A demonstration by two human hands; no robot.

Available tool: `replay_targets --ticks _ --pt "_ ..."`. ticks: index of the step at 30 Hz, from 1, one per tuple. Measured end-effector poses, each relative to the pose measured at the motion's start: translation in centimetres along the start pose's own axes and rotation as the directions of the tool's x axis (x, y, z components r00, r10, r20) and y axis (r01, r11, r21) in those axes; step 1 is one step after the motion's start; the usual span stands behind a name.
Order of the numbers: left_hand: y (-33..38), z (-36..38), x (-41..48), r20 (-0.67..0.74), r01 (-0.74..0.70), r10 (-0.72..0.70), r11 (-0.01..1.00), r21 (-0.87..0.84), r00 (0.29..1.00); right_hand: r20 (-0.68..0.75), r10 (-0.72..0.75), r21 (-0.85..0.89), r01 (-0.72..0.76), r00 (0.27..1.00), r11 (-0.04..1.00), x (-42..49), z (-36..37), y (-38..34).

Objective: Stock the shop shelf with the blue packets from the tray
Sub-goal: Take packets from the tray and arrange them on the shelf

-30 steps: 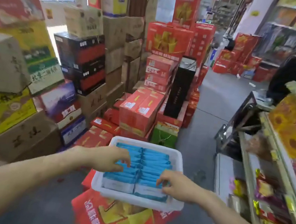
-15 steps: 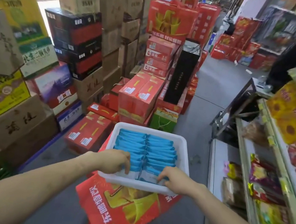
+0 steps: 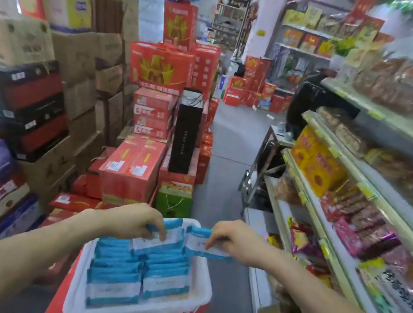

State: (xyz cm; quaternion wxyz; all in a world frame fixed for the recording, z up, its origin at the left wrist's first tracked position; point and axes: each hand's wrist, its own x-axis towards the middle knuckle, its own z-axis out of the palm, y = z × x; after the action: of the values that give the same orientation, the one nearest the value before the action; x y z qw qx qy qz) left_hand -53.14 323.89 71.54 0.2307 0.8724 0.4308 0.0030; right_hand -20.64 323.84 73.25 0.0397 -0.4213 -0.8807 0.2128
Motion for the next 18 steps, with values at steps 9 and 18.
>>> replay_targets --ticks 9,18 --pt "24.8 -17.8 20.8 -0.122 -0.535 0.544 0.839 0.102 0.830 -0.397 0.267 -0.127 -0.341 0.878 0.931 -23.0 -25.3 4.9" --pt "60.1 -21.9 33.2 -0.030 -0.888 0.892 0.452 0.081 0.451 -0.620 0.564 -0.016 -0.728 0.545 0.686 -53.5 -35.8 3.8"
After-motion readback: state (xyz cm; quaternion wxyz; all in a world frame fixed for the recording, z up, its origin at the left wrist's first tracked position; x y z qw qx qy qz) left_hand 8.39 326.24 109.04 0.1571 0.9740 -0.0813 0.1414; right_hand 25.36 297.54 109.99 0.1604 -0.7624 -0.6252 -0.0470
